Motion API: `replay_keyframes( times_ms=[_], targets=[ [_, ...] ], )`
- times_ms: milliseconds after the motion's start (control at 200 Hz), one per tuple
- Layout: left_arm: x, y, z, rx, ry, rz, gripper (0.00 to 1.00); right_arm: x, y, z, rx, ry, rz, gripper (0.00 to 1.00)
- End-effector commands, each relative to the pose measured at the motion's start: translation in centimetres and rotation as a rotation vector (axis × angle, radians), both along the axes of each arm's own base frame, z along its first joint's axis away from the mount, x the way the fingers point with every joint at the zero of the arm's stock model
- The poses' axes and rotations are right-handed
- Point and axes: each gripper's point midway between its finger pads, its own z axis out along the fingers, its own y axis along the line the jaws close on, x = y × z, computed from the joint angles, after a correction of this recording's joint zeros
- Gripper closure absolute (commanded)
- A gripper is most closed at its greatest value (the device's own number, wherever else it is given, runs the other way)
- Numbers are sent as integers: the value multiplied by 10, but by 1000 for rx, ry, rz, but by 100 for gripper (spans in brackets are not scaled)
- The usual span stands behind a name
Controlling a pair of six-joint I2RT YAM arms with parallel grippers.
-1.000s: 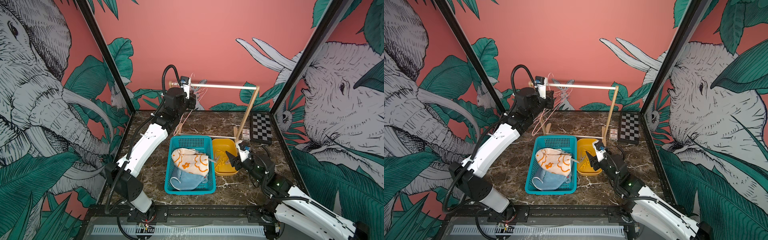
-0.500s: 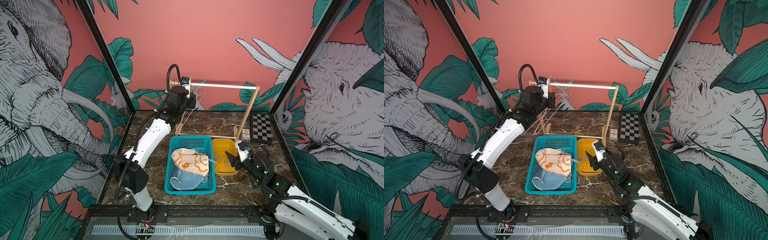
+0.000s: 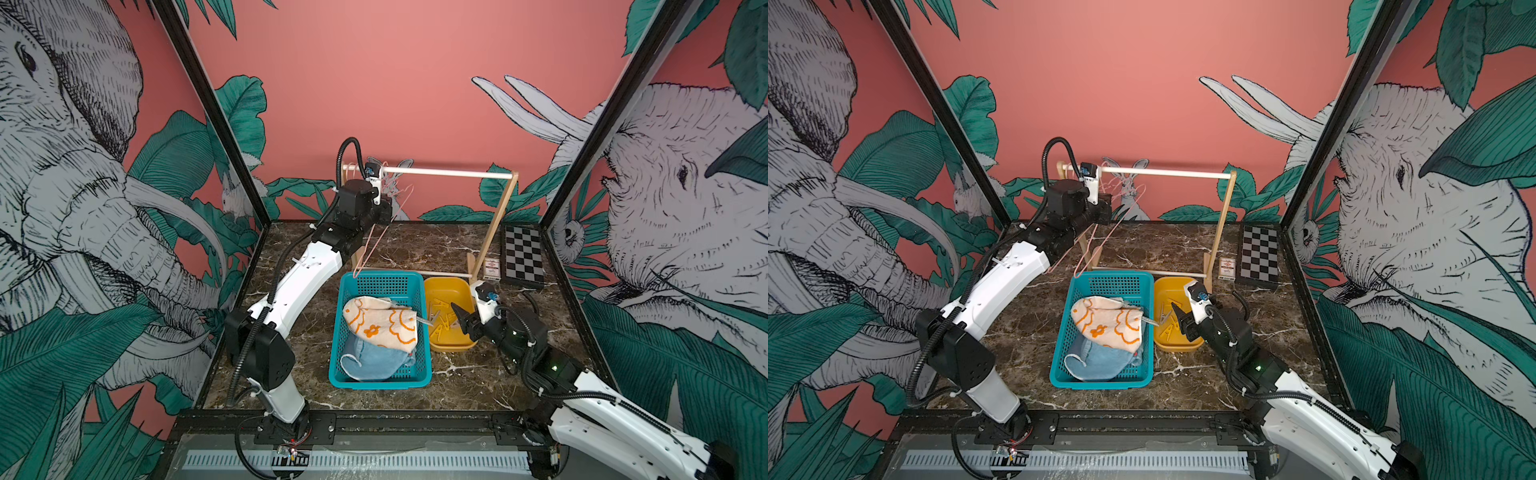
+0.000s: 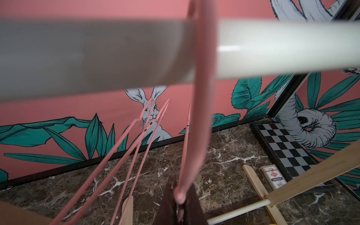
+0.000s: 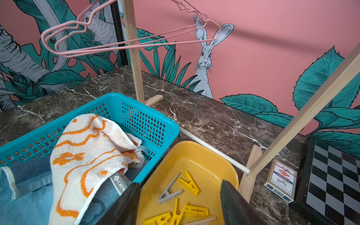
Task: Remove the clothespins securing towels to the hanger
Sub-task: Place the hanger on the clothesline.
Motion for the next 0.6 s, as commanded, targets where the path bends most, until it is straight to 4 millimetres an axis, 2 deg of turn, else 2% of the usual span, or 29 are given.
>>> replay_keyframes(
  times_ms=[0, 95, 225, 360, 595],
  targets=[
    [-12, 9, 19, -27, -40, 4, 99, 3, -2, 2, 13, -6, -15, 35],
    [-14, 11, 21, -25, -46, 11, 92, 3, -1, 2, 12, -5, -16, 35],
    [-18, 12, 27, -32, -61, 2, 72, 4, -2, 2, 14, -6, -22, 35],
    [-27, 15, 36, -37, -85, -8, 57, 4, -5, 3, 17, -10, -37, 35],
    [-51, 23, 44, -58, -109, -36, 44, 6, -10, 2, 20, -14, -68, 35]
  ],
)
